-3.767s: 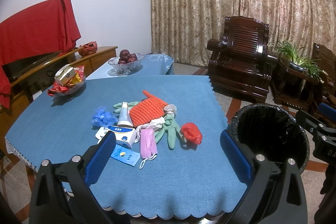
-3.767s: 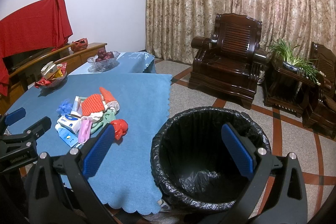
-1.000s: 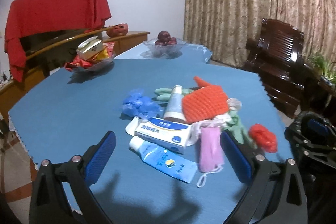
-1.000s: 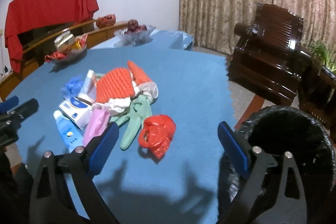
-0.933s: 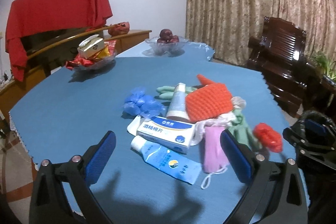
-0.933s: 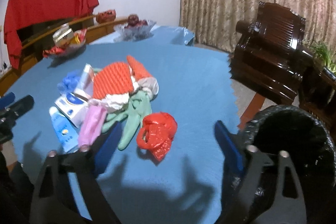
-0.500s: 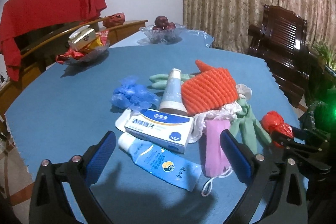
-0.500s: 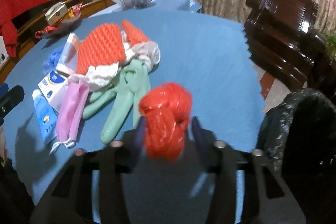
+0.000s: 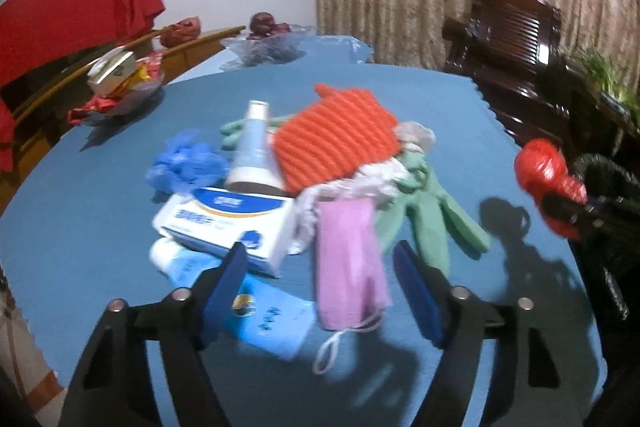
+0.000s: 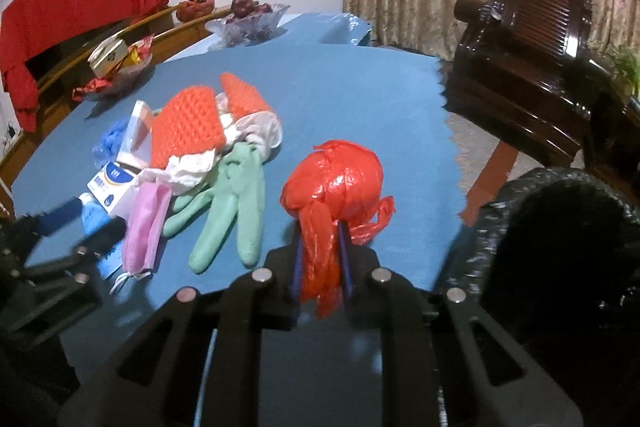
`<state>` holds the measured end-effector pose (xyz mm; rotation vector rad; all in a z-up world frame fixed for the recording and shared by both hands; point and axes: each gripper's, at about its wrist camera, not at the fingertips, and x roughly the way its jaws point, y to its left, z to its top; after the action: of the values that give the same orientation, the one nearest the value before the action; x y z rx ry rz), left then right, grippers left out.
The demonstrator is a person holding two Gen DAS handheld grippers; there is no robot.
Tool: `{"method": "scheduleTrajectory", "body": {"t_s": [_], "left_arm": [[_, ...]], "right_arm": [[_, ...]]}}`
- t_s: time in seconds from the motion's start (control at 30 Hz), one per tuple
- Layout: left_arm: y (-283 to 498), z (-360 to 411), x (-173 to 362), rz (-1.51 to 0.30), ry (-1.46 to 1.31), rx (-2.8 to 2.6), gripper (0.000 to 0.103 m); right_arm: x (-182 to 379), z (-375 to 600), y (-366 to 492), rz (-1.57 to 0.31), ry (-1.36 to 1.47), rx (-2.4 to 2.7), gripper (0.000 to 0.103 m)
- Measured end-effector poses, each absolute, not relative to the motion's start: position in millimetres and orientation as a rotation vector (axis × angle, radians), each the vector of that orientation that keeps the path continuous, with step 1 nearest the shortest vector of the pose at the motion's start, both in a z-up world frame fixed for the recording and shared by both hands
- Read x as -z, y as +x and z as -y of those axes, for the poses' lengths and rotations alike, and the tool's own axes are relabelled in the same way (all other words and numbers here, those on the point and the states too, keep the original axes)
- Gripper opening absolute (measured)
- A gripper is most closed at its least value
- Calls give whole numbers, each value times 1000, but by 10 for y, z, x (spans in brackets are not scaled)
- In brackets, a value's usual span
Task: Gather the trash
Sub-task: 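Grasp the red plastic bag with the right tool while the left tool grasps the pink mask, then carry both items over the bin and open both tools to drop them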
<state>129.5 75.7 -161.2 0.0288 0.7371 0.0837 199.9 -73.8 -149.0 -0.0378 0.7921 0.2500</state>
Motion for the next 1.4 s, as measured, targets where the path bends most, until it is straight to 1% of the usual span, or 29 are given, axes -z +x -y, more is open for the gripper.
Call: {"method": "scheduleTrajectory", "body": {"t_s": [0.1, 0.17, 0.2, 0.23, 0.33, 0.43, 0.67, 0.87, 1.13, 1.4], "left_arm": [[1382, -673, 1701, -756, 50, -94, 62], [1430, -644, 1761, -767, 59, -101, 54], [1463, -630, 1799, -775, 68, -105, 47], [1485, -620, 1822, -782, 74, -104, 36], [1506, -609, 1875, -795, 71, -86, 19], [1479, -617, 1856, -792, 77, -94, 11], [1243, -576, 1482, -703, 75, -79, 11], [1122, -305, 1158, -670, 69, 30, 11], [1081, 437, 923, -632, 74, 230, 11], [1133, 1252, 906, -638, 84, 413, 11]], "right_arm": [[1462, 816, 1982, -786, -33, -244, 15], [1460, 839, 1980, -785, -36, -243, 15], [1465, 845, 1982, -788, -37, -244, 15], [1466, 841, 1983, -791, -37, -245, 15], [1475, 841, 1973, -795, -34, -248, 15], [1446, 829, 1955, -789, -33, -251, 15], [1235, 959, 1808, -743, -9, -237, 15], [1014, 1275, 1618, -706, 30, -175, 15], [952, 2001, 1305, -708, 63, -18, 16], [1058, 2633, 1044, -727, 90, 130, 16]]}}
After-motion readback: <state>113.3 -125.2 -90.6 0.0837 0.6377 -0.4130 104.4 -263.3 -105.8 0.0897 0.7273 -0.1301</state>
